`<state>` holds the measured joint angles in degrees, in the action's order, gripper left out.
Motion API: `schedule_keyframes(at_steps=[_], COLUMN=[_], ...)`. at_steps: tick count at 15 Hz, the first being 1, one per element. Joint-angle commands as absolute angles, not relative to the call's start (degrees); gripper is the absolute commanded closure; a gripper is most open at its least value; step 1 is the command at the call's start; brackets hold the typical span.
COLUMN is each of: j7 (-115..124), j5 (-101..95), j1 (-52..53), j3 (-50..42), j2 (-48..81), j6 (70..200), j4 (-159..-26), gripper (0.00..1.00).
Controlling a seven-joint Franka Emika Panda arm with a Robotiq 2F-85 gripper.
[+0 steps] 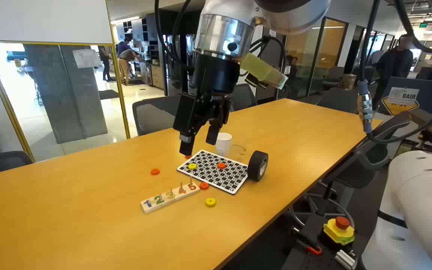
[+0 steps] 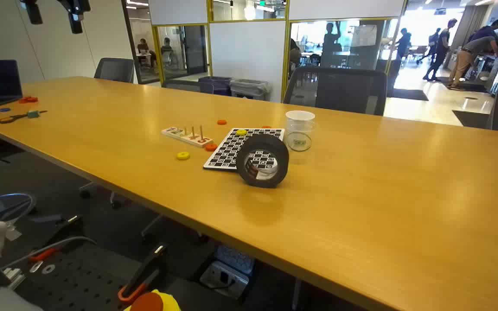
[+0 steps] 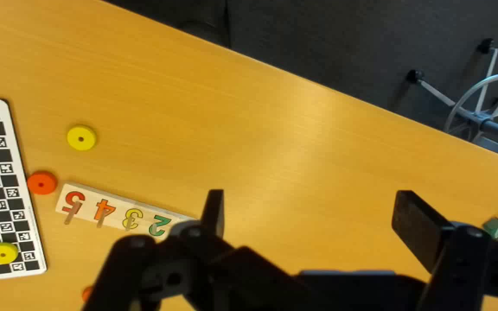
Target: Put the yellow circles into the white cup and the orange circles into the transparent cup.
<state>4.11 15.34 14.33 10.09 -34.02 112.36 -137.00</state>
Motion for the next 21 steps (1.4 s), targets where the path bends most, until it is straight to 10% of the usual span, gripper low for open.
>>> schedule_keyframes(at_steps=[1,21], j7=[4.0,40.7], j5=[15.5,-3.7], j1=[13.9,-3.0], j3=[10.4,13.6], j2=[-34.0,-6.5], j6=[112.1,144.0], j4=[-136.5,-144.6], gripper=[0.00,0.00])
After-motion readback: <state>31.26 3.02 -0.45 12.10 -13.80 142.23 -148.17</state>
